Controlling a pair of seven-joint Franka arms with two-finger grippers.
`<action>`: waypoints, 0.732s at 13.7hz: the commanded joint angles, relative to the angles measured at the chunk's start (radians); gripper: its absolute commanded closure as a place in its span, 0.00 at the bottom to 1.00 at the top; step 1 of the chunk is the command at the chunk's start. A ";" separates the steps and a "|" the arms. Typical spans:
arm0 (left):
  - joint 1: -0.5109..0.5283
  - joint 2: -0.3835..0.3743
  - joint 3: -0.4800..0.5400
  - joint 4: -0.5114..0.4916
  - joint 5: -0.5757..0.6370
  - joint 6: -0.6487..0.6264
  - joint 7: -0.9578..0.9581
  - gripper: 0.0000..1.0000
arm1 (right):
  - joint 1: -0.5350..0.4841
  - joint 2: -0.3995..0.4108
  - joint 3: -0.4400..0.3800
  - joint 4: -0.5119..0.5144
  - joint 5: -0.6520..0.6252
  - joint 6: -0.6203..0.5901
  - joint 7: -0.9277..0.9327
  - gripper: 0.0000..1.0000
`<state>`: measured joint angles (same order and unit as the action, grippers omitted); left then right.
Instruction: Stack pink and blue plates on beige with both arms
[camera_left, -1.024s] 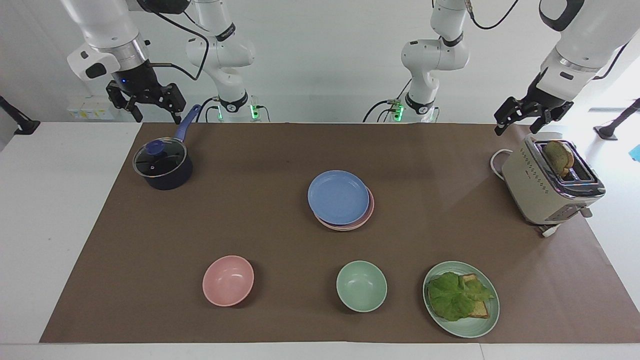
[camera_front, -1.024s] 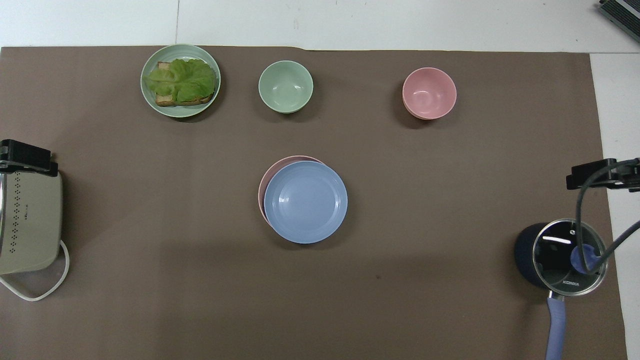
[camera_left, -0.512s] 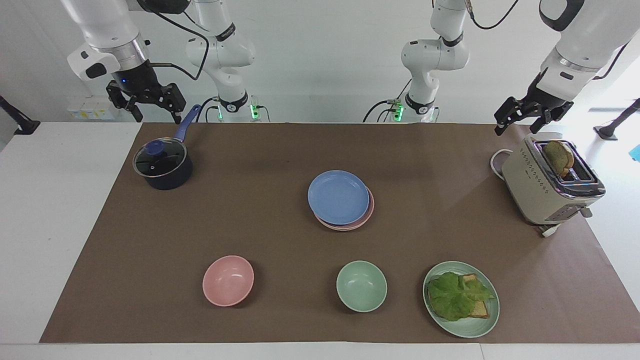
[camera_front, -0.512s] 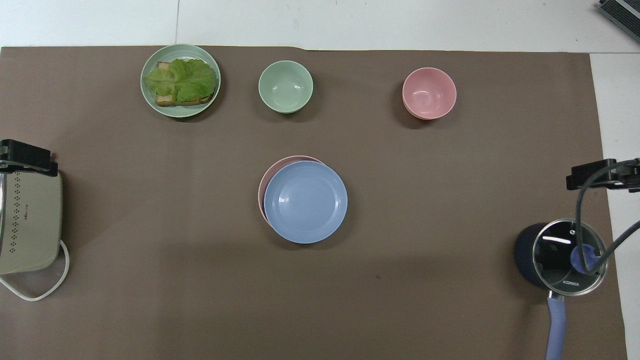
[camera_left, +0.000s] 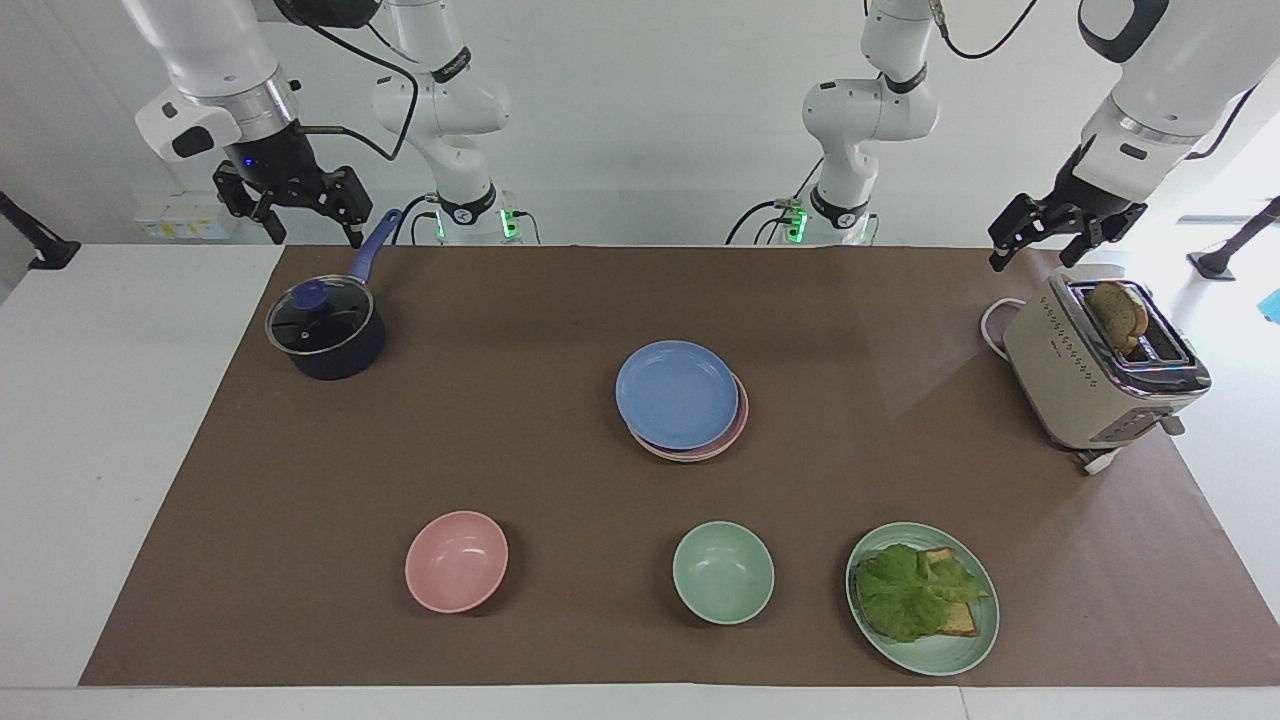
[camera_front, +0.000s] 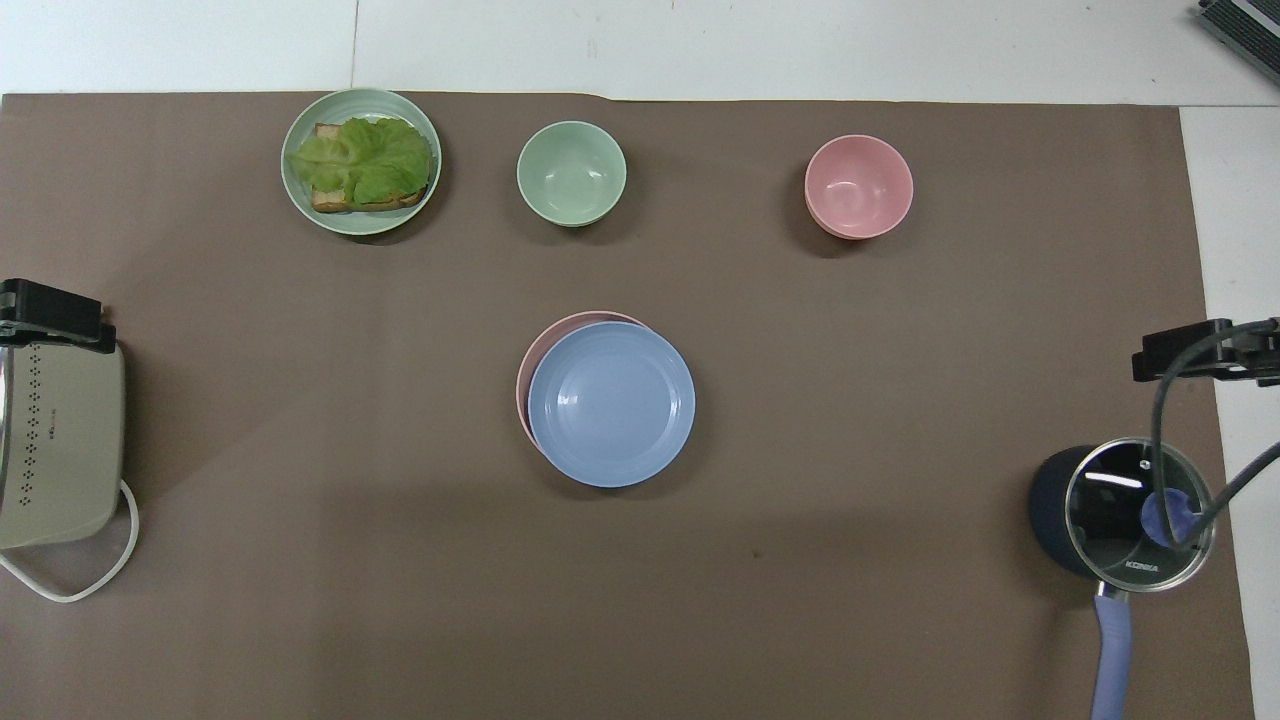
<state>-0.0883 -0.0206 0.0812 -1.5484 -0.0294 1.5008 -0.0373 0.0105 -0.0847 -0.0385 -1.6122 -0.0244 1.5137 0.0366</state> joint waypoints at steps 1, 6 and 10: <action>0.002 -0.004 -0.001 -0.001 0.006 -0.008 -0.004 0.00 | -0.004 -0.027 0.003 -0.026 -0.003 -0.006 -0.026 0.00; 0.002 -0.004 -0.001 -0.001 0.006 -0.008 -0.004 0.00 | -0.004 -0.027 0.005 -0.014 0.001 -0.053 -0.027 0.00; 0.002 -0.002 -0.001 -0.001 0.006 -0.008 -0.004 0.00 | -0.001 -0.029 0.008 -0.018 0.004 -0.050 -0.029 0.00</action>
